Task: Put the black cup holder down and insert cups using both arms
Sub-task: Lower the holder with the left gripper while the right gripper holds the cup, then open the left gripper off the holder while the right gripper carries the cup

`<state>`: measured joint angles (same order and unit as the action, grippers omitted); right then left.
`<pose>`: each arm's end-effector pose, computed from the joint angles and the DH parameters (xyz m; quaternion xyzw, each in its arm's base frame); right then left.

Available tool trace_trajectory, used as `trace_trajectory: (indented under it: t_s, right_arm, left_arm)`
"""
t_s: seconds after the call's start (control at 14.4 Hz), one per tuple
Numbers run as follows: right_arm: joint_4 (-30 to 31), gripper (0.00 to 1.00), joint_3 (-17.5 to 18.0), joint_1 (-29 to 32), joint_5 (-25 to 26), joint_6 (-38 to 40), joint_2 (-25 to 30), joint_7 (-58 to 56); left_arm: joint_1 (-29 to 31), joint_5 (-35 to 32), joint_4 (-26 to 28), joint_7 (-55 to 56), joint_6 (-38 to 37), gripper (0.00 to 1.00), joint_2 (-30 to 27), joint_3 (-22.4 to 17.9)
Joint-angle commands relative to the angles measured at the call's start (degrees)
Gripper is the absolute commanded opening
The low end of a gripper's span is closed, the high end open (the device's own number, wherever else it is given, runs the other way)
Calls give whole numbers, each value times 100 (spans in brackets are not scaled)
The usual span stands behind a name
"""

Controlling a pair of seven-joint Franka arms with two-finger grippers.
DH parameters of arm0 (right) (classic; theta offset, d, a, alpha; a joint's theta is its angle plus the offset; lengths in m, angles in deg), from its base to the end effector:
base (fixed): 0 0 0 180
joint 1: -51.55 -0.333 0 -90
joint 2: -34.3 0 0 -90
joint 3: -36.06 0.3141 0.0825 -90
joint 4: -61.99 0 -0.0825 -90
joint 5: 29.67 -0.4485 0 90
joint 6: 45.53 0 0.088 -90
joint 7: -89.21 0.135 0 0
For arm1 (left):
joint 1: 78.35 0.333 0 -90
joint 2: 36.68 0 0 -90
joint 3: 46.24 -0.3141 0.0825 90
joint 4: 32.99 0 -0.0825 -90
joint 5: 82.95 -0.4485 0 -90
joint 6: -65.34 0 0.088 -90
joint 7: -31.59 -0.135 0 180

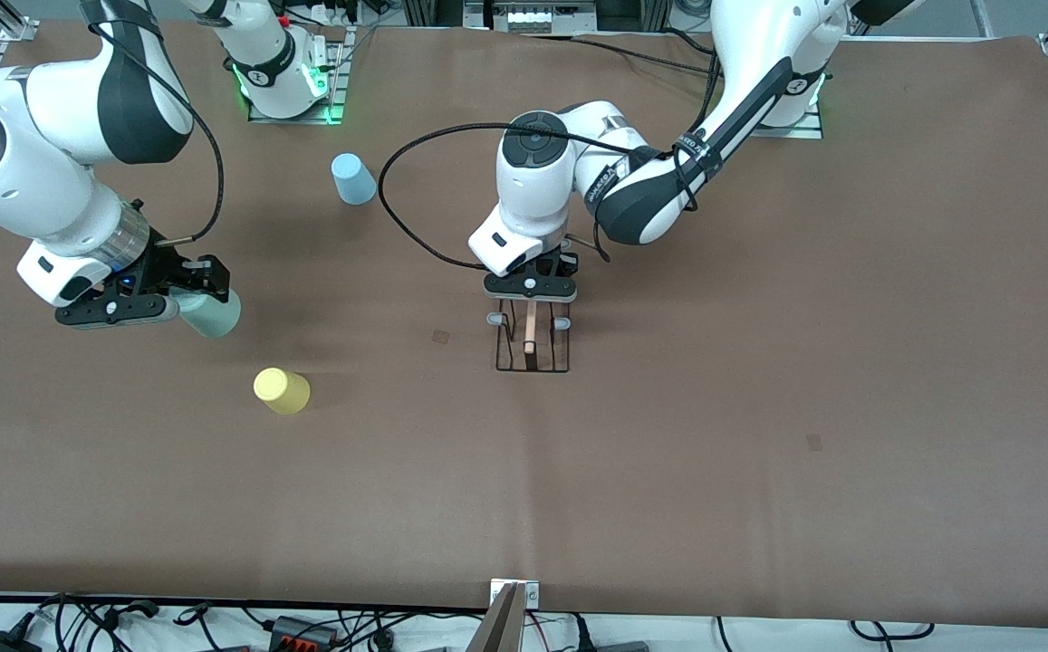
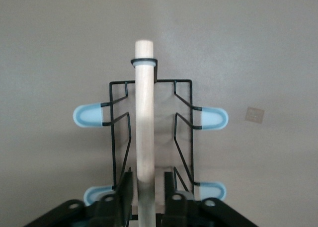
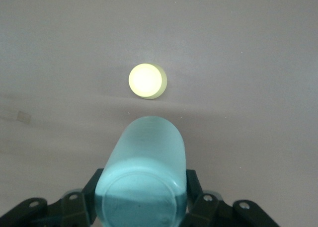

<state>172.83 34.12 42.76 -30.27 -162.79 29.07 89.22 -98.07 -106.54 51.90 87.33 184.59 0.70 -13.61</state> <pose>0.6360 0.0775 0.3822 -0.9983 -0.0574 -0.0102 0.0038 0.5384 -0.5501 0.2831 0.9993 -0.0149 0.0301 0.0139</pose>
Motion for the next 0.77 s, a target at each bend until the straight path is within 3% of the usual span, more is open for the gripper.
trace_trajectory:
  t_s: [0.0, 0.21, 0.35, 0.56, 0.7]
  right_arm:
    - [-115, 17, 10, -18, 68, 142, 5, -115]
    - [-124, 18, 19, -184, 7, 238, 4, 112]
    - [-115, 18, 71, -316, 7, 247, 4, 831]
    - [-124, 18, 361, -360, -55, 545, 31, 2077]
    - [-124, 18, 816, -387, -361, 573, 57, 3045]
  left_arm:
    - [-23, -250, -131, 24, -60, 100, -11, 7]
    - [91, -224, -140, -255, -252, 100, -274, 33]
    - [257, -180, -184, -730, -830, 100, -555, 68]
    - [494, -171, -464, -1914, -1850, 100, -846, 68]
    - [810, -171, -658, -2863, -2412, 100, -986, 86]
